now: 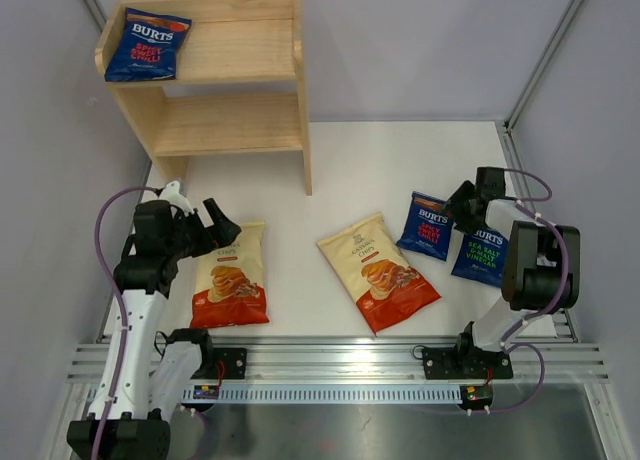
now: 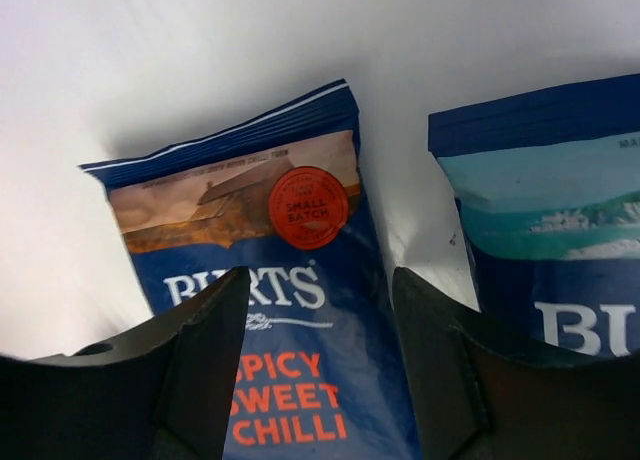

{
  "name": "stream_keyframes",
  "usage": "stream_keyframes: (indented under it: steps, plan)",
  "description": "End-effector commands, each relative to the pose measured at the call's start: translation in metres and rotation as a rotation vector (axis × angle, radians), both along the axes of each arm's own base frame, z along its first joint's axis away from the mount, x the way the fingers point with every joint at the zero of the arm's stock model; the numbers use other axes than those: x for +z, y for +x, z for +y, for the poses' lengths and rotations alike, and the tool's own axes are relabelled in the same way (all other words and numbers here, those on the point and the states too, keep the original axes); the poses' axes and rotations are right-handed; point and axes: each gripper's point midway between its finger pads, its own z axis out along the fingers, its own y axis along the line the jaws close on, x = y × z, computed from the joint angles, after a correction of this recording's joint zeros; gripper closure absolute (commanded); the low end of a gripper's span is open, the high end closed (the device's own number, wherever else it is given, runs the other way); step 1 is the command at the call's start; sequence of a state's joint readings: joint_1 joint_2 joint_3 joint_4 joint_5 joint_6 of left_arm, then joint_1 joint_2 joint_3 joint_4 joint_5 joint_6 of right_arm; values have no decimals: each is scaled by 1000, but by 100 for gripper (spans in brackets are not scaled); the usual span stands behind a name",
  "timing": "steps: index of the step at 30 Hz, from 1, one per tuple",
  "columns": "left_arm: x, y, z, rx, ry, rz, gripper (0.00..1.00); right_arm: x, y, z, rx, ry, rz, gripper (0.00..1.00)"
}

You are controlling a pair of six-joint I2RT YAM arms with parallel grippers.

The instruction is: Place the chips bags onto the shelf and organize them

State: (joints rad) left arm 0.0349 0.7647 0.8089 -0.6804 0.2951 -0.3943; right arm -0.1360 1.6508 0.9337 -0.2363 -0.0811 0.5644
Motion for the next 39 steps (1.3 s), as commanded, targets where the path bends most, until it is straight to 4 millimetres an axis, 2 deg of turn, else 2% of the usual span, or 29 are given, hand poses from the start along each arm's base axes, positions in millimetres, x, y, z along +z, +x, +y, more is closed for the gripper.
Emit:
stream_keyframes:
  steps: [1, 4, 6, 9, 10, 12, 14, 19, 20, 22, 26, 27, 29, 30, 31, 33, 34, 35, 36, 37, 38, 39]
  plan:
    - [26, 6, -5, -67, 50, -137, 1, -13, 5, 2, -3, 21, -7, 34]
    - [21, 4, -1, -50, 65, -119, 1, -20, -2, 1, -11, 13, 5, 38]
    - [25, 3, -5, -65, 56, -135, 1, -25, -7, 1, -11, 15, 18, 41]
    - [26, 2, -3, -56, 62, -140, 1, -30, -11, 3, -10, 22, 22, 53]
    - [28, 2, -3, -58, 61, -148, 1, -30, -11, 4, -7, 24, 22, 63]
    - [28, 1, -3, -52, 61, -150, 1, -29, -13, 6, -3, 33, 16, 71]
    - [28, 0, -2, -50, 63, -155, 1, -23, -13, 7, -3, 38, -4, 79]
    - [28, 1, -5, -59, 47, -154, 1, 1, -7, 14, -19, 87, -92, 90]
    - [28, 2, -6, -61, 40, -153, 1, 10, -5, 17, -17, 102, -122, 100]
    - [26, 4, -6, -46, 28, -140, 1, 23, 1, 22, -27, 143, -174, 100]
    - [24, 9, -30, -95, -30, -121, 1, 54, 8, 36, -32, 225, -254, 100]
    - [25, 7, -47, -133, -64, -118, 1, 60, 10, 40, -48, 251, -264, 100]
    - [31, 14, -66, -163, -85, -156, 1, 82, 18, 46, -51, 267, -337, 100]
    - [30, 10, -87, -219, -105, -149, 1, 89, 19, 52, -63, 290, -352, 100]
    - [38, 15, -99, -242, -126, -200, 1, 95, 21, 52, -76, 299, -370, 100]
    - [43, 8, -131, -330, -190, -219, 1, 111, 22, 57, -106, 325, -409, 100]
    - [61, 10, -147, -381, -247, -298, 1, 117, 23, 59, -114, 333, -426, 100]
    - [56, 8, -155, -399, -274, -301, 1, 128, 22, 62, -117, 343, -451, 100]
    - [60, 2, -167, -420, -325, -306, 1, 134, 22, 69, -132, 365, -463, 100]
    - [71, 6, -175, -430, -367, -367, 1, 141, 22, 73, -136, 376, -482, 100]
    - [65, 6, -179, -428, -385, -359, 1, 150, 22, 70, -160, 375, -513, 100]
    - [65, 5, -185, -420, -420, -349, 1, 156, 20, 83, -156, 406, -516, 100]
